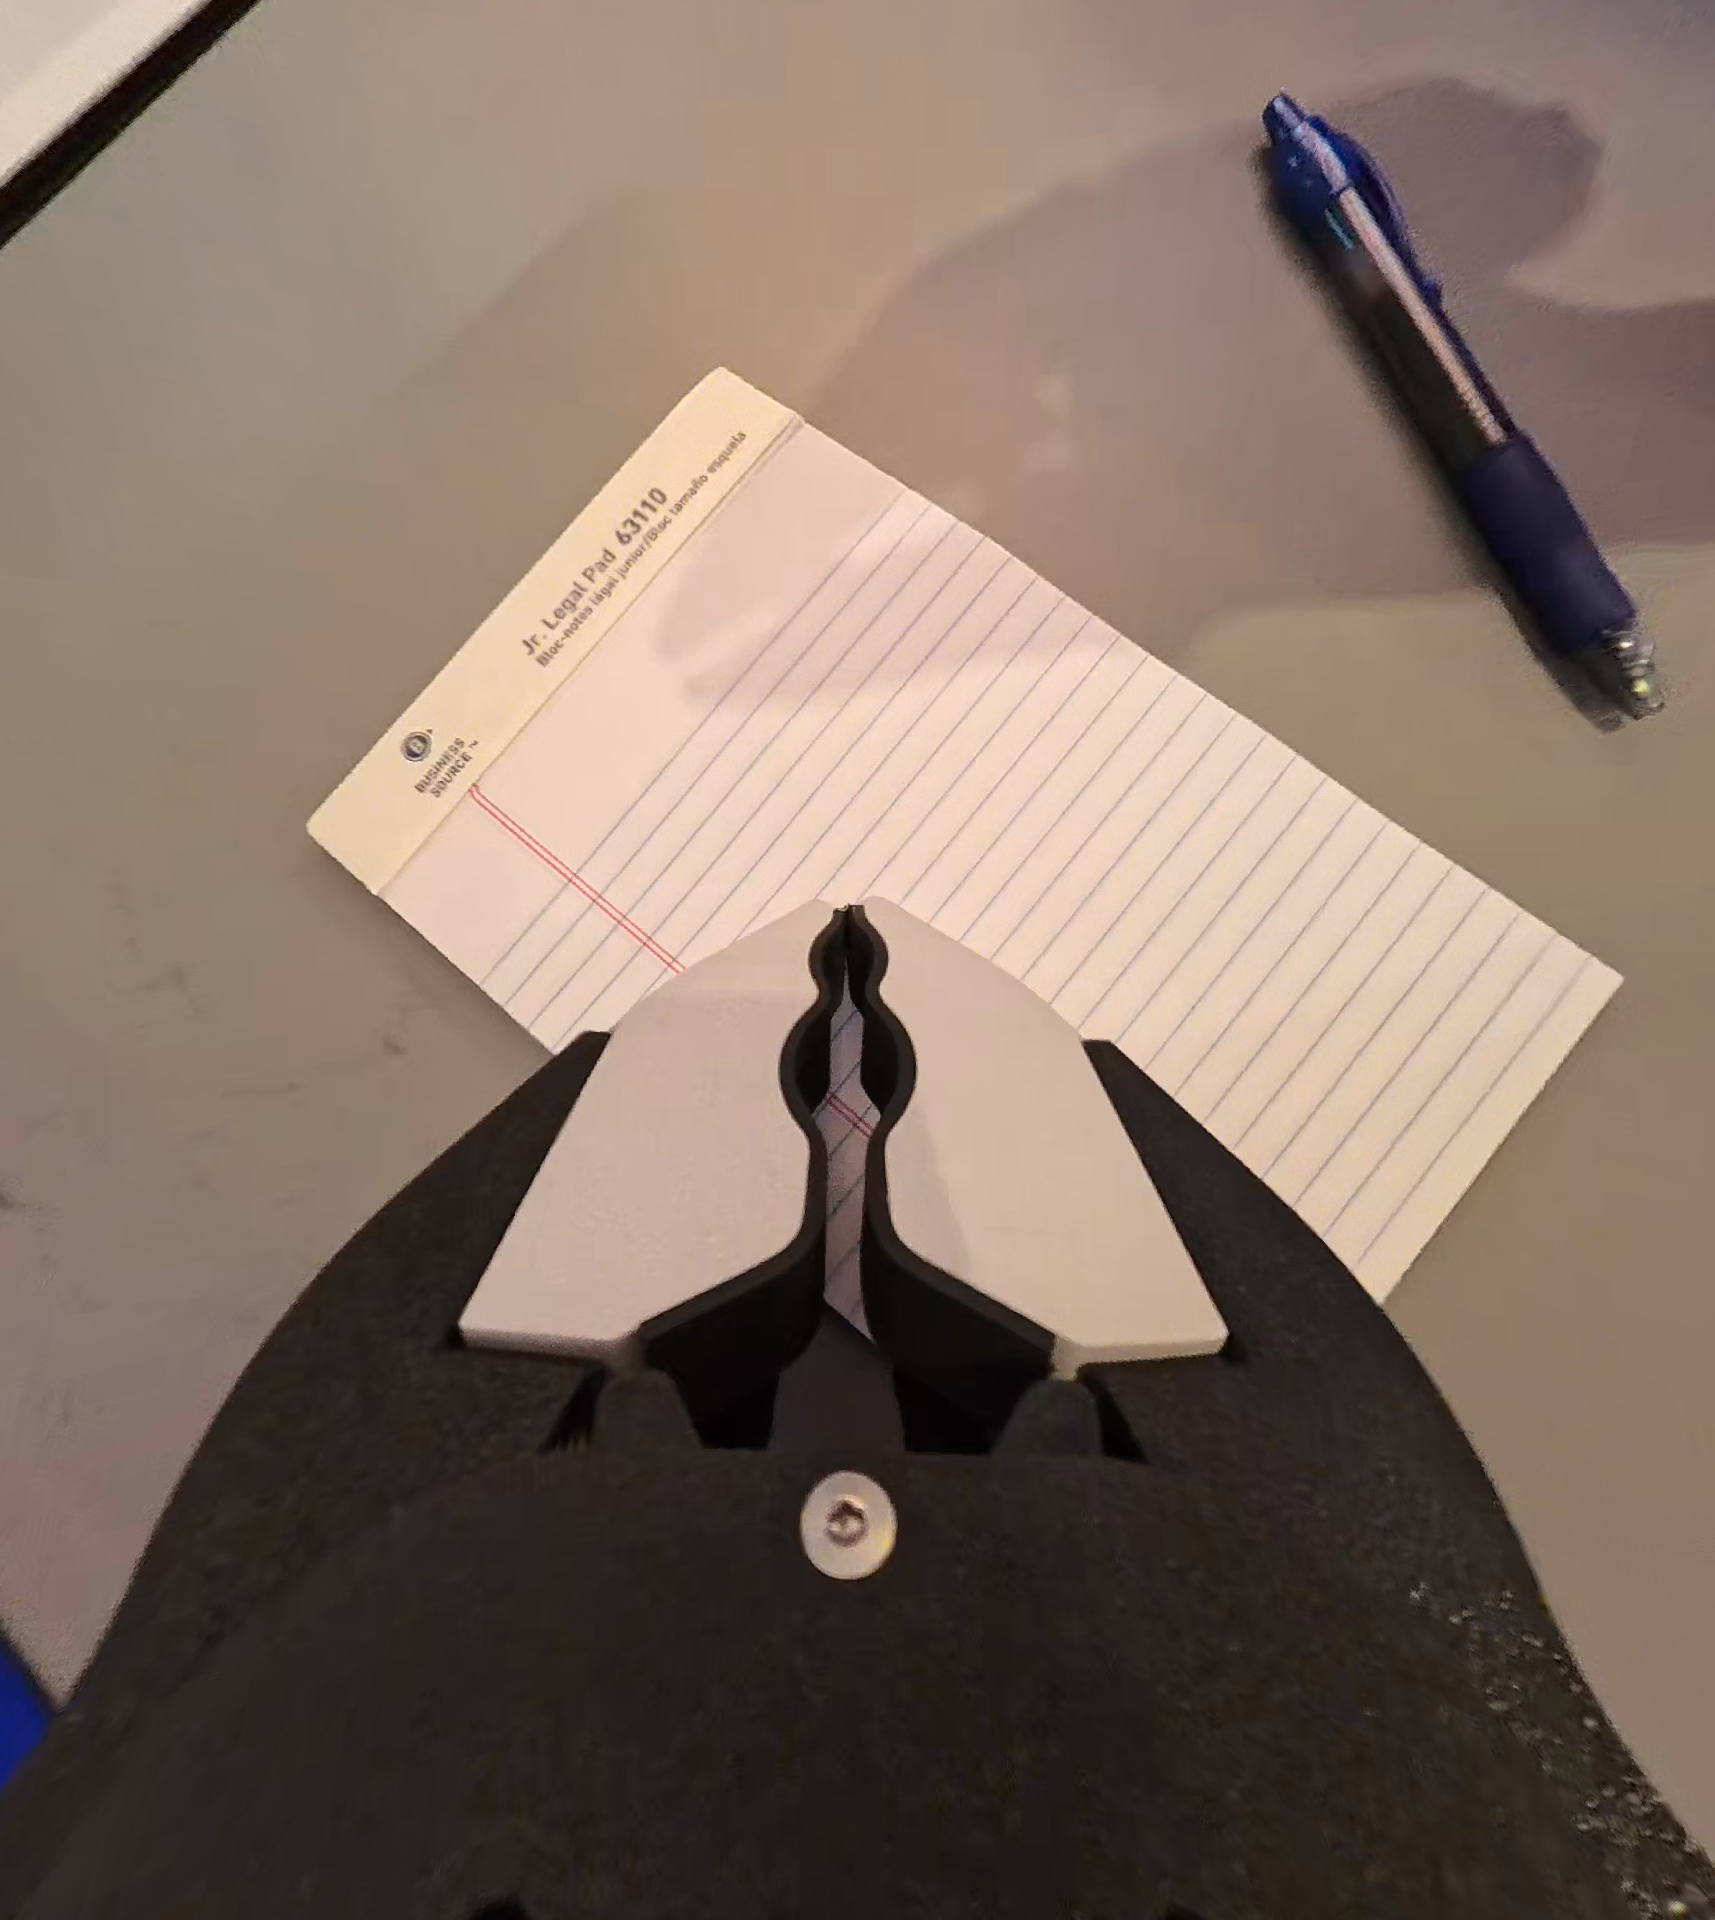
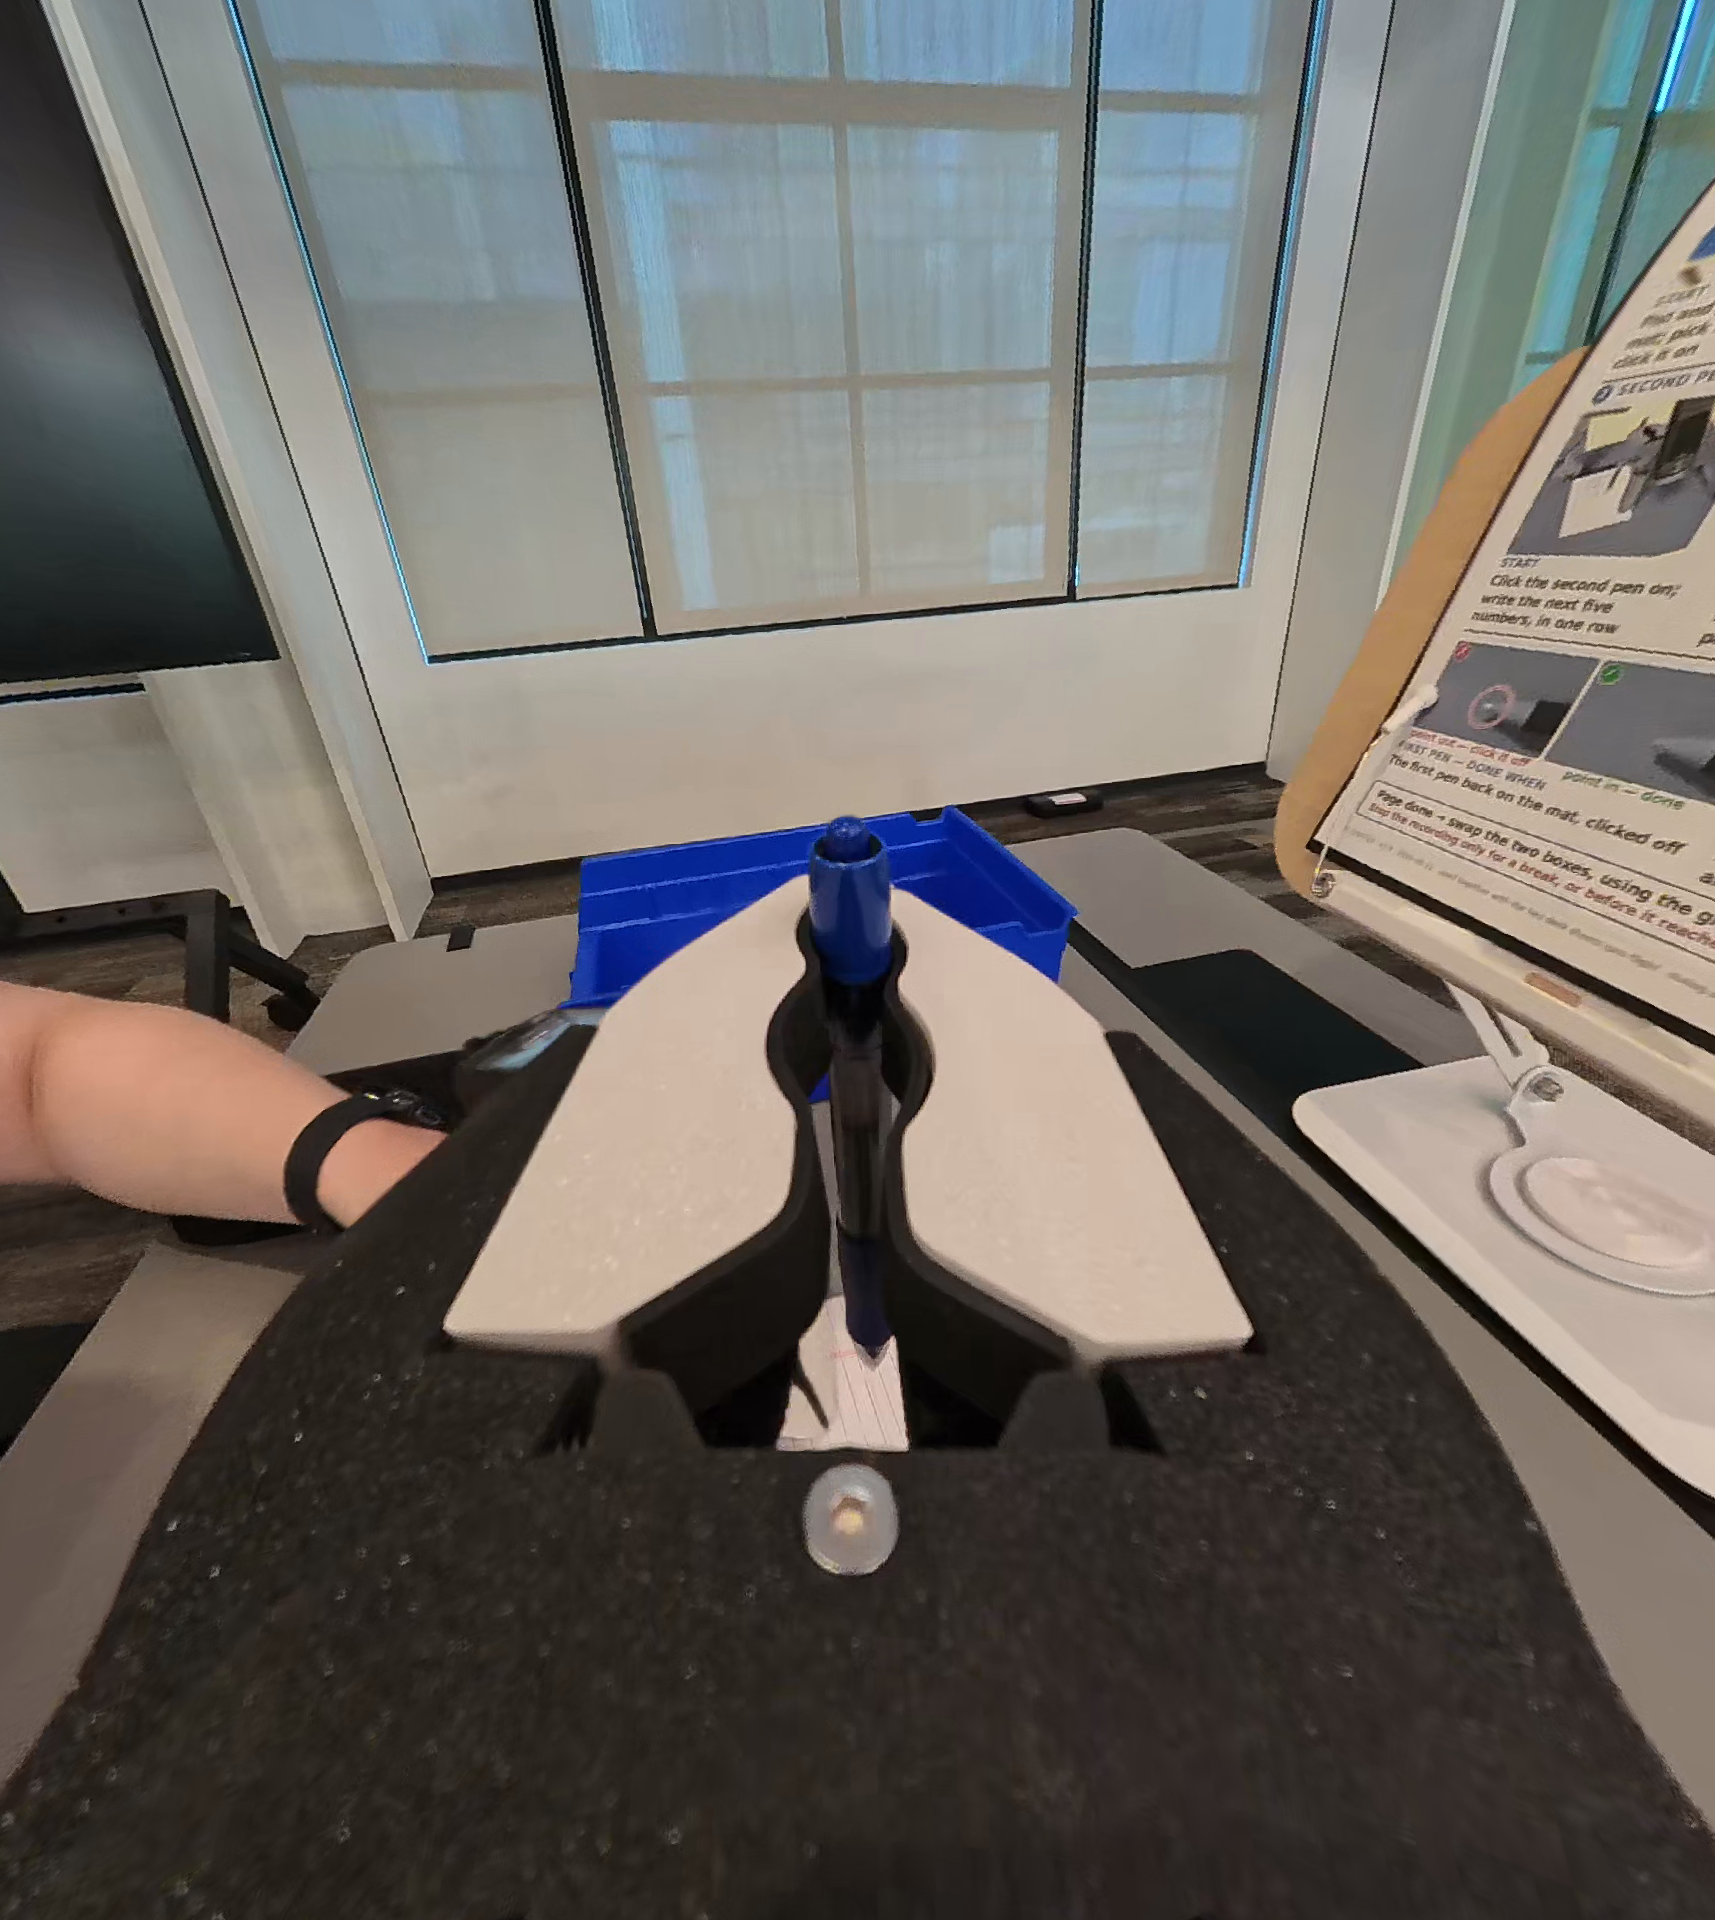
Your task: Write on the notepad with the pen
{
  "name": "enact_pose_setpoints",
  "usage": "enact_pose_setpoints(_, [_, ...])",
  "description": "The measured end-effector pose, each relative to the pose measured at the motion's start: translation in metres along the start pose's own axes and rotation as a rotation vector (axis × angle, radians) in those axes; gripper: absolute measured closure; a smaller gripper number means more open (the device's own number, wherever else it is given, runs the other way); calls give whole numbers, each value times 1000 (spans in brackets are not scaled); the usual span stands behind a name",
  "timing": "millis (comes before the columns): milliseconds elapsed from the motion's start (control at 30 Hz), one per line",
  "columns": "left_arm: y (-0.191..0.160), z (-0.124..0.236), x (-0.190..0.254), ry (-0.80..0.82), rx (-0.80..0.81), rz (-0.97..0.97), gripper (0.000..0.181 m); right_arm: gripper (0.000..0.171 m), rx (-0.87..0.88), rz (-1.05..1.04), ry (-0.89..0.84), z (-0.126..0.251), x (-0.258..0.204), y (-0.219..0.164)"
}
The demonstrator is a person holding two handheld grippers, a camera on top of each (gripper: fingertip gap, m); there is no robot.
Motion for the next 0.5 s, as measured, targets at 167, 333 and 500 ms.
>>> enact_pose_setpoints(167, [17,8,9,-15,48,-58,181,167,-49,-11,2,8,6,-5])
enact_pose_setpoints(333, [79,25,-56,65,234,-53,181,167,-41,-45,-28,10,15,-15])
enact_pose_setpoints(500, [70,-8,-80,-347,197,230,181,167,-11,-124,7,-3,10,-33])
Point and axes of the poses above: each gripper's, where its closed fingertips meet, z back along the fingers, y out of its top, x = y × z across the jaws, the point moved 5 cm from there along z, back along the fingers, and after that the axes turned 8 degrees about z, right-handed, at the moved point
